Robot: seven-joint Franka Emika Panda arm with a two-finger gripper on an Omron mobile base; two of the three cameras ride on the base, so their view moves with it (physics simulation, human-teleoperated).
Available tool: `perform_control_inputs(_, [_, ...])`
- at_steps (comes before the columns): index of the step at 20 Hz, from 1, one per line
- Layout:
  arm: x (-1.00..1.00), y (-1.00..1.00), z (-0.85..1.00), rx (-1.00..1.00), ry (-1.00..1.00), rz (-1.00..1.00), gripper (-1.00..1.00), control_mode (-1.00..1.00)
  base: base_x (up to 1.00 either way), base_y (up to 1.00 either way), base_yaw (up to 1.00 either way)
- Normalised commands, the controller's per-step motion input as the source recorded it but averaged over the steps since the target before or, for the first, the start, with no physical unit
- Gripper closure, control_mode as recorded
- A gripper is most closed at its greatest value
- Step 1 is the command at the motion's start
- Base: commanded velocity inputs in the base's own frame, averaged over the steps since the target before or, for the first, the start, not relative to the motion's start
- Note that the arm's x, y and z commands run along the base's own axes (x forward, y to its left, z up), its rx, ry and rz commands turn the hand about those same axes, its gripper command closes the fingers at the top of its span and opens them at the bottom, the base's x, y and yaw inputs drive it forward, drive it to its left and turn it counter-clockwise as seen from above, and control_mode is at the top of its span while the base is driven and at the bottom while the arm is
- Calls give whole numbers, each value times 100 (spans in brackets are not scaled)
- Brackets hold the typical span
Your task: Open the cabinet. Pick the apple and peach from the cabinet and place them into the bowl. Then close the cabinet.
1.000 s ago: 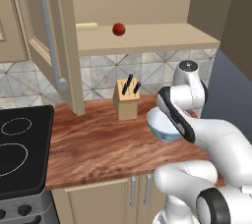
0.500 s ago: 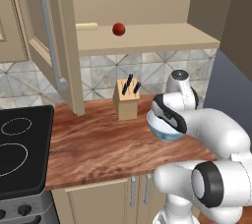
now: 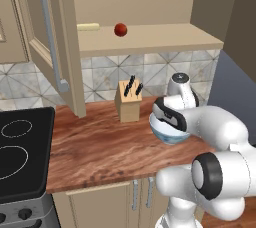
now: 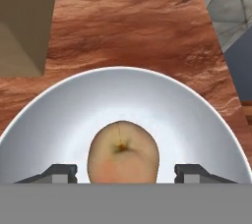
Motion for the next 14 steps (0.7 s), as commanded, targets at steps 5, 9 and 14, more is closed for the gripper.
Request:
perform_control_inputs(5, [0,0,13,1,0,0,-100,-100,0,0,0])
perform_control_inputs(9, [-16,0,76,4,-6,0,-100,-100,0,0,0])
perform_control_inputs(14, [-36,2,100,2,-13,0,-100,-100,0,0,0])
